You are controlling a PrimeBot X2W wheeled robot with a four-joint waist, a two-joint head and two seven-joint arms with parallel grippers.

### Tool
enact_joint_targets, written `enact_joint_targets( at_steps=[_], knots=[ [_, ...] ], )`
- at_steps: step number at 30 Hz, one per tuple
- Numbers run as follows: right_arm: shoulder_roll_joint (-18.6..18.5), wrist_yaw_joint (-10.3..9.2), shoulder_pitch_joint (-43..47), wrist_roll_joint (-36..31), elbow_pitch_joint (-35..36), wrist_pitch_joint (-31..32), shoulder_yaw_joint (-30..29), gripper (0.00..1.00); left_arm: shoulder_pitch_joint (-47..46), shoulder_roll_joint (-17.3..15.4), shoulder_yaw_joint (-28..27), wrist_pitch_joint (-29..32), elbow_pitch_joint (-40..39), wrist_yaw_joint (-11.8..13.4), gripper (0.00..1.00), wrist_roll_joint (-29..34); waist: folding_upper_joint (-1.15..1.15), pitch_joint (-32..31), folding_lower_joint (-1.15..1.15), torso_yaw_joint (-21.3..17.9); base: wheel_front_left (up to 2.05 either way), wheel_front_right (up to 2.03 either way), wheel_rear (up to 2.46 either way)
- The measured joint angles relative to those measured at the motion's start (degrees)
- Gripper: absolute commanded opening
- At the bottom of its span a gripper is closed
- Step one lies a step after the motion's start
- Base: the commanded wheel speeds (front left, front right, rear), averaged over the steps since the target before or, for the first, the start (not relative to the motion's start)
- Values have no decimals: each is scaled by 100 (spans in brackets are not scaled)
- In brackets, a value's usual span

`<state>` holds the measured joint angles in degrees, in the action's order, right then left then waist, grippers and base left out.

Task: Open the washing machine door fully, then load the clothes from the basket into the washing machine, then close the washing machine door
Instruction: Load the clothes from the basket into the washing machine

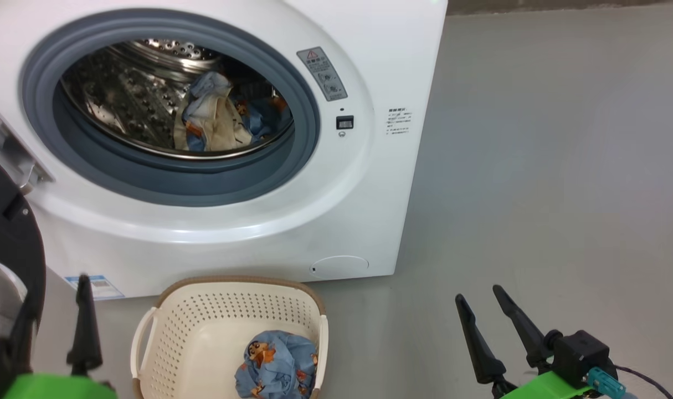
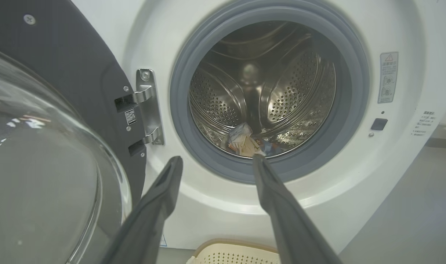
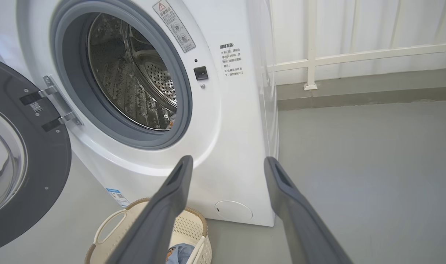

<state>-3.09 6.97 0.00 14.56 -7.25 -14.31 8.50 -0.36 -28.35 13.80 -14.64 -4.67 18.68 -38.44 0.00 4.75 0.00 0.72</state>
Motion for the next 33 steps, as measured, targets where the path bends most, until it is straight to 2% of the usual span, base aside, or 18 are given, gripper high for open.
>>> enact_joint_targets(
  at_steps=[4, 12, 22, 33],
  knots=[
    [1, 0, 61, -1, 23, 0, -14, 100, 479, 127, -187, 1, -177, -38, 100, 156, 0, -75, 0, -22, 0, 0, 0],
    [11, 0, 141, -40, 75, 0, -20, 100, 1082, 486, -378, 1, -196, -445, 100, 458, 0, -121, 0, -46, 0, 0, 0],
    [13, 0, 147, -46, 80, 0, -37, 100, 1392, 927, -693, 1, -7, -694, 100, 777, 0, -193, 0, -77, 0, 0, 0],
    [14, 0, 266, -47, 78, 0, -51, 100, 1449, 1134, -853, 1, 110, -933, 100, 1003, 0, -234, 0, -38, 0, 0, 0]
  ],
)
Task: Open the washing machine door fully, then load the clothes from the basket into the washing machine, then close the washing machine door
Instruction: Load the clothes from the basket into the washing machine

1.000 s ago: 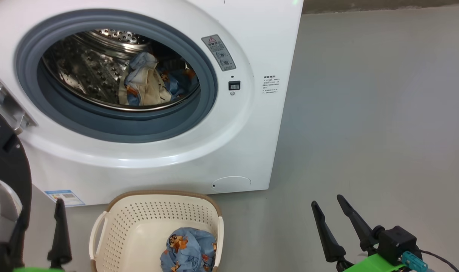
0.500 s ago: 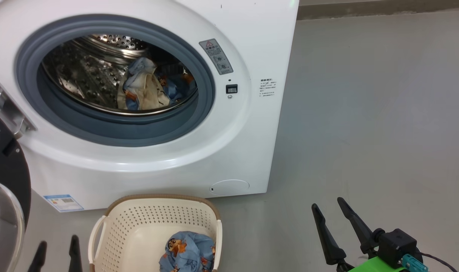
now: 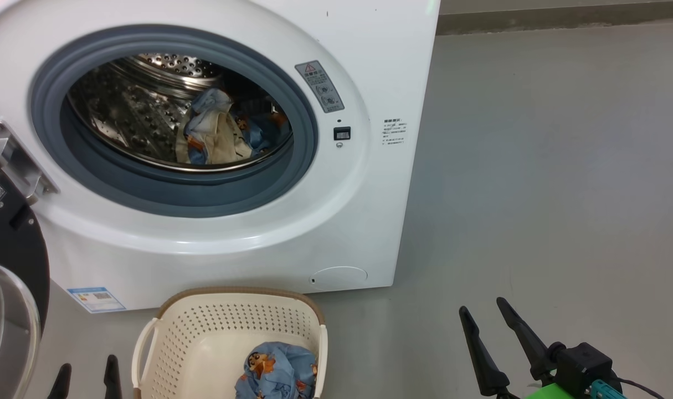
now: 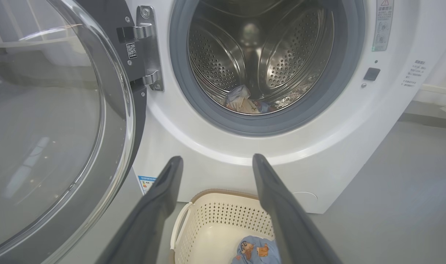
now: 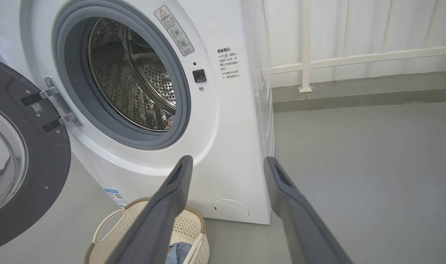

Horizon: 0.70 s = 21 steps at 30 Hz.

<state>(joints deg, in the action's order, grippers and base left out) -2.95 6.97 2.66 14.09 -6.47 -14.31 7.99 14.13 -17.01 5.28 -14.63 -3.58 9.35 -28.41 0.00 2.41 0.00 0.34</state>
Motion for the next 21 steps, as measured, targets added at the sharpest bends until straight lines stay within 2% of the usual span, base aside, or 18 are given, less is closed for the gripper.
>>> enact_joint_targets(
  at_steps=[21],
  knots=[
    [1, 0, -1, 0, 21, 0, -11, 100, -3, 94, -112, 0, 88, -121, 100, 156, 0, 126, 0, 45, 0, 0, 0]
  ],
)
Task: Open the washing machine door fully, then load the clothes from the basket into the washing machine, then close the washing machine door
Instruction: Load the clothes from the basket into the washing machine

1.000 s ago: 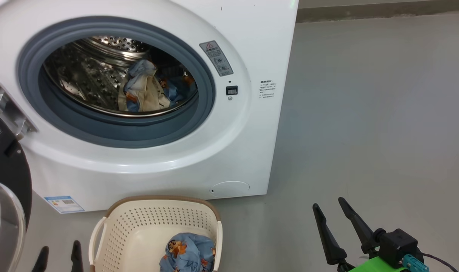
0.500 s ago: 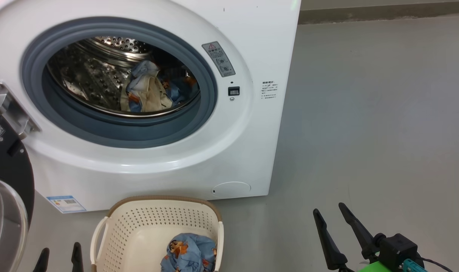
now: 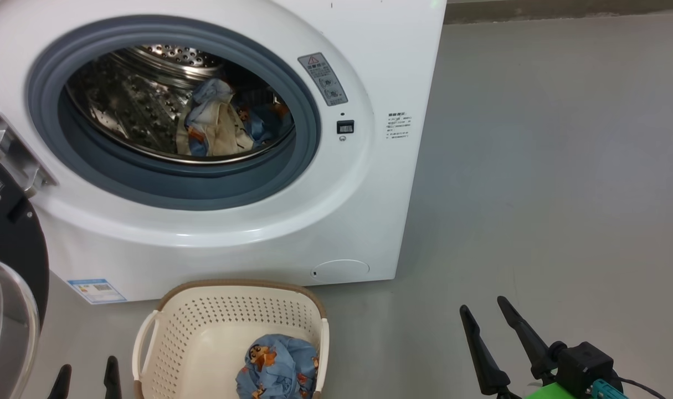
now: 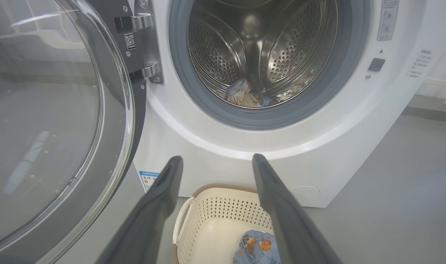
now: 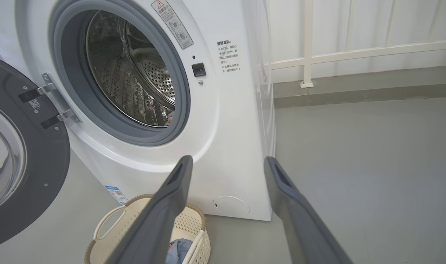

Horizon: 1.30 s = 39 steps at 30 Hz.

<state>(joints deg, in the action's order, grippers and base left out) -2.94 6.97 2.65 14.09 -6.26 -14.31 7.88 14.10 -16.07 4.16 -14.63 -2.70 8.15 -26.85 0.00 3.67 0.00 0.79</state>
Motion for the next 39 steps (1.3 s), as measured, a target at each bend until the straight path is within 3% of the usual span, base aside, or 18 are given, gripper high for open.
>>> enact_joint_targets(
  at_steps=[17, 29, 39],
  knots=[
    [2, 0, -54, -41, 99, 0, -134, 100, -549, 55, 19, 0, 293, -310, 100, -3, 0, 564, 0, 55, 0, 0, 0],
    [0, 0, -505, -41, 231, 0, -91, 100, -2071, 65, 259, 37, 1132, -806, 100, -168, 0, 1337, 0, -2, 0, 0, 0],
    [-4, 0, -909, -42, 421, 0, 16, 100, -3546, 45, 598, 203, 2387, -1289, 100, -225, 0, 2152, 0, -190, 0, 0, 0]
  ],
)
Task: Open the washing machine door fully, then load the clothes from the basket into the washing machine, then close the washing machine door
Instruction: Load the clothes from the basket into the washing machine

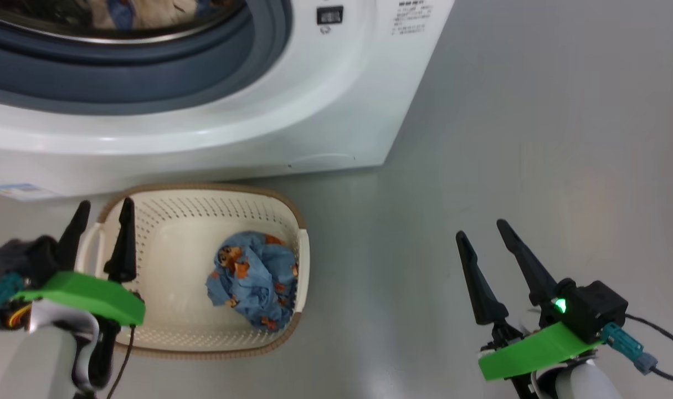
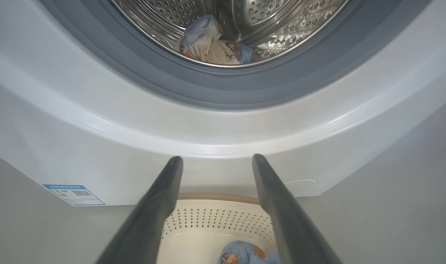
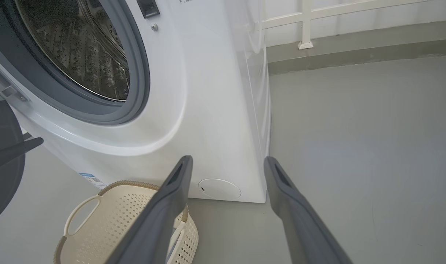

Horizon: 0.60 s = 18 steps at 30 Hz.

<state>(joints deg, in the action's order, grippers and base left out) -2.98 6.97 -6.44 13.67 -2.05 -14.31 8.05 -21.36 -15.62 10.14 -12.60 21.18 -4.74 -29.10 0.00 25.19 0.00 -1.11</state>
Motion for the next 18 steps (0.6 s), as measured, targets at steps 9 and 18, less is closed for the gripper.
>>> enact_joint_targets(
  at_steps=[9, 18],
  knots=[
    [-2, 0, -346, 0, 219, -1, 30, 100, -1143, 25, 544, 113, 1642, -237, 100, -107, 0, 815, 0, -189, 0, 0, 0],
    [-8, 0, -510, -30, 325, 0, 32, 100, -1750, 15, 1711, 302, 2308, -261, 100, -864, 0, 1509, 0, -337, 0, 0, 0]
  ],
)
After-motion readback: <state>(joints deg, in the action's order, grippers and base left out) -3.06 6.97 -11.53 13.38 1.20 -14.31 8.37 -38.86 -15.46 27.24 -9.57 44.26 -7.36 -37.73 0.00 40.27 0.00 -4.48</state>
